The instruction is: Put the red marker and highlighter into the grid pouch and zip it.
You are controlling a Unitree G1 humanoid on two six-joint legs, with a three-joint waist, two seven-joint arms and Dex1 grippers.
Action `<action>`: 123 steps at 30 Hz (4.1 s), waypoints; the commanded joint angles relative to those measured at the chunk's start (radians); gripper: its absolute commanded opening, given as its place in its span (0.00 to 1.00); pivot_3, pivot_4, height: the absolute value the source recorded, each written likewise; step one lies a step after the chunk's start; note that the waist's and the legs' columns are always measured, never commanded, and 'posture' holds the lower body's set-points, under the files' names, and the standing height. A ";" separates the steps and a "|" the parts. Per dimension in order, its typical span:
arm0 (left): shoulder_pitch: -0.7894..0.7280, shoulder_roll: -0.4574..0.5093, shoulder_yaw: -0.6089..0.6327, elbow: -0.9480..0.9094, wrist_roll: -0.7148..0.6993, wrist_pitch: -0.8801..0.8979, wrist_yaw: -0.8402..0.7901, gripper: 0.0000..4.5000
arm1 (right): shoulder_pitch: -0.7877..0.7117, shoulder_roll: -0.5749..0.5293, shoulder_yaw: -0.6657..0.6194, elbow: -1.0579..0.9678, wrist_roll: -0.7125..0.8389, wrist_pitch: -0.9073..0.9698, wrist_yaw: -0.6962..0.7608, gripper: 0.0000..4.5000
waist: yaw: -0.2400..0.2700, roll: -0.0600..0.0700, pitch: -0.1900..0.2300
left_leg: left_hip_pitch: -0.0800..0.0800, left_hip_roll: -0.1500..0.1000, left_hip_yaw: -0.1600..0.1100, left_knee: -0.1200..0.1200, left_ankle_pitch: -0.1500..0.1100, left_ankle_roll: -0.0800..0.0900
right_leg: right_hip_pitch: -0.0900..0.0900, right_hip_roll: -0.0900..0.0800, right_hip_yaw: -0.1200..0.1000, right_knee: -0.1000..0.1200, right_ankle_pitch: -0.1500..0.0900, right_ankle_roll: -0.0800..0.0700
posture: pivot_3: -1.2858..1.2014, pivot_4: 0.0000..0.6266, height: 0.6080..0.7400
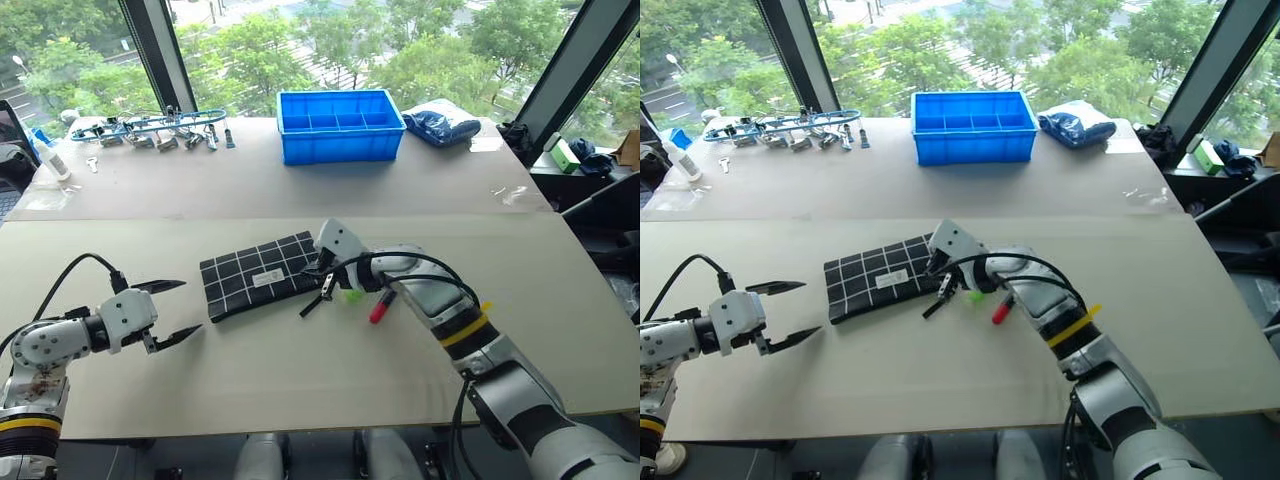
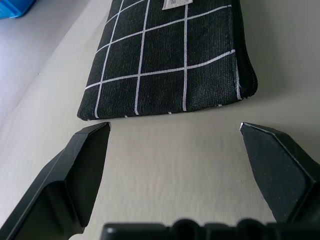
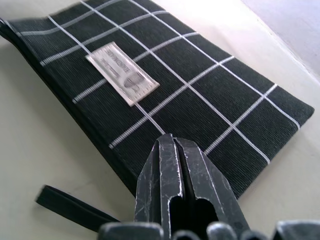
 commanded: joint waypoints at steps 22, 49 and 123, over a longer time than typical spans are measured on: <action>-0.102 -0.017 -0.177 0.045 0.077 -0.138 0.017 1.00 | 0.006 0.008 -0.022 0.019 -0.145 -0.130 0.092 0.01 | 0.004 0.001 -0.001 | 0.001 0.000 0.002 0.000 0.000 0.000 | 0.000 0.000 0.001 0.002 0.000 0.000 | 0.52 0.24 1.00; -0.242 -0.084 -0.255 0.160 0.053 -0.197 0.012 0.11 | 0.042 -0.004 -0.070 -0.044 -0.152 -0.064 0.101 0.00 | 0.004 0.002 -0.001 | 0.003 0.000 0.001 0.001 0.000 0.000 | 0.003 0.000 0.000 0.001 0.000 0.000 | 0.52 0.24 1.00; -0.153 -0.269 -0.116 -0.245 -0.162 0.281 0.203 0.00 | 0.051 0.059 -0.322 -0.255 0.272 0.459 -0.076 0.01 | 0.001 0.001 -0.001 | -0.003 0.000 0.001 0.001 0.001 -0.001 | -0.005 0.001 0.004 0.009 0.000 0.001 | 0.52 0.24 1.00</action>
